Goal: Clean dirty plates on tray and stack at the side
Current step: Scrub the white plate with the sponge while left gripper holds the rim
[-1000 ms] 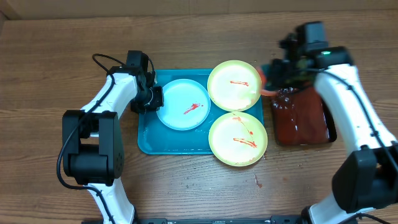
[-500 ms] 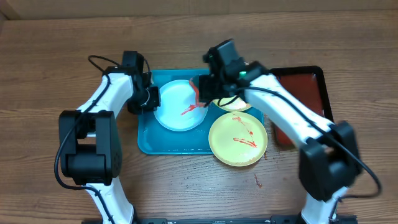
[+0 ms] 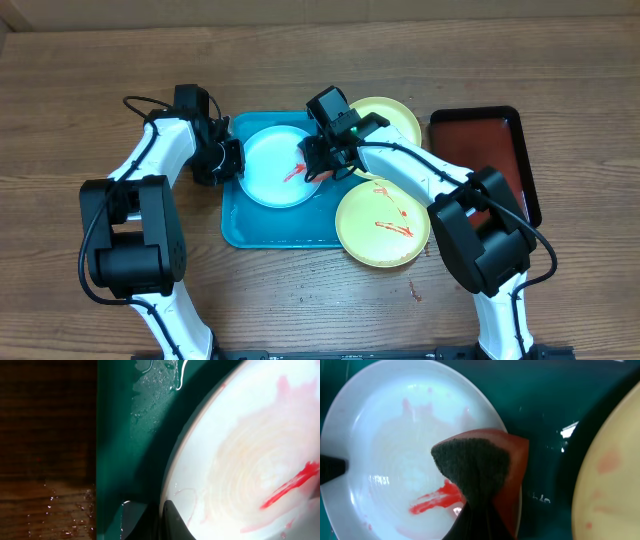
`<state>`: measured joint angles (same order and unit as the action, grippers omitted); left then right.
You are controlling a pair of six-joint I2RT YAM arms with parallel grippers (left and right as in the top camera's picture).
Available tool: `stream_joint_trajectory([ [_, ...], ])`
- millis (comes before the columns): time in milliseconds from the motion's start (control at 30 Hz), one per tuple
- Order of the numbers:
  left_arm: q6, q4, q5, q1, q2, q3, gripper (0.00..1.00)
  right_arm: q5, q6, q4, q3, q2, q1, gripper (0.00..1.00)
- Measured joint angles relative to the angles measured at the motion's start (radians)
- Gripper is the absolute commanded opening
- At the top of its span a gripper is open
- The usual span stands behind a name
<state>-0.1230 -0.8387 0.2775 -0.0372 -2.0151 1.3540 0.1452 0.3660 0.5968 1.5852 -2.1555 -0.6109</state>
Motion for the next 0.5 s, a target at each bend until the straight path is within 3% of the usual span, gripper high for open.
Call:
stream_joint_trajectory([
  [500,0.0,0.0,-0.001,0.011,0.0,0.0,0.04,-0.008,0.008,-0.029,0.026,-0.061,-0.007,0.04],
])
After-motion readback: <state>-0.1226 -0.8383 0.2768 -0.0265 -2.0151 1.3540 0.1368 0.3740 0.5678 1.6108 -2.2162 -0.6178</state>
